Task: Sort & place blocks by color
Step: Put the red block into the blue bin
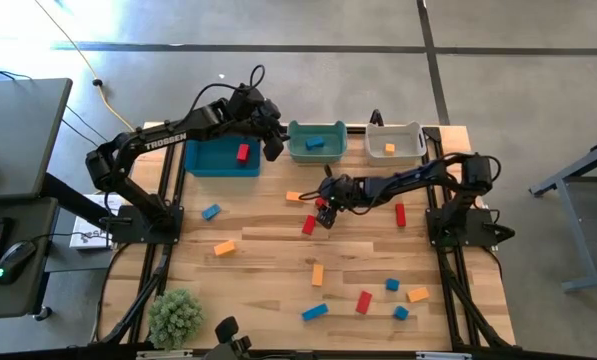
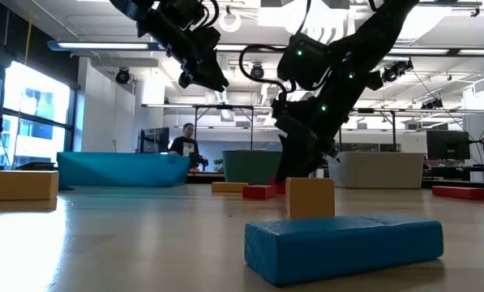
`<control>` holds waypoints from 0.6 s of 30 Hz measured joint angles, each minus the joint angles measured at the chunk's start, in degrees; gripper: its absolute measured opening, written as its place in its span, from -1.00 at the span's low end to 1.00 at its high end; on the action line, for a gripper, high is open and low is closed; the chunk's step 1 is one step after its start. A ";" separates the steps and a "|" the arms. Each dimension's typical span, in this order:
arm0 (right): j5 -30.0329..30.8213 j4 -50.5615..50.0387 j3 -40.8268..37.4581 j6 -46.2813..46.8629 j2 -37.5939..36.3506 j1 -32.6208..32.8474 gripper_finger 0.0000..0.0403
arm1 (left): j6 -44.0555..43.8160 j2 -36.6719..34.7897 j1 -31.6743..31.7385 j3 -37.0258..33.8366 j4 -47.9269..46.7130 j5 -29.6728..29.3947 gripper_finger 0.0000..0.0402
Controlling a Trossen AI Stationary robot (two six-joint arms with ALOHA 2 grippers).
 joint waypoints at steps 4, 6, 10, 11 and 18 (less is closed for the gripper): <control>1.46 0.39 0.00 0.09 0.89 0.00 0.18 | 0.46 0.00 0.02 0.00 0.00 0.00 -0.35; 2.55 0.44 0.00 0.29 0.92 0.00 0.17 | 0.51 0.02 0.04 0.00 0.01 0.00 -0.35; 2.73 1.85 0.00 0.31 0.92 -0.04 0.06 | 0.63 0.02 0.04 0.00 0.02 0.00 -0.35; 2.72 2.21 0.00 0.32 0.92 -0.04 0.01 | 0.65 0.04 0.04 0.00 0.01 0.00 -0.35; 2.00 2.70 0.02 0.32 0.90 -0.04 -0.42 | 1.07 0.05 0.04 0.00 0.02 0.00 -0.35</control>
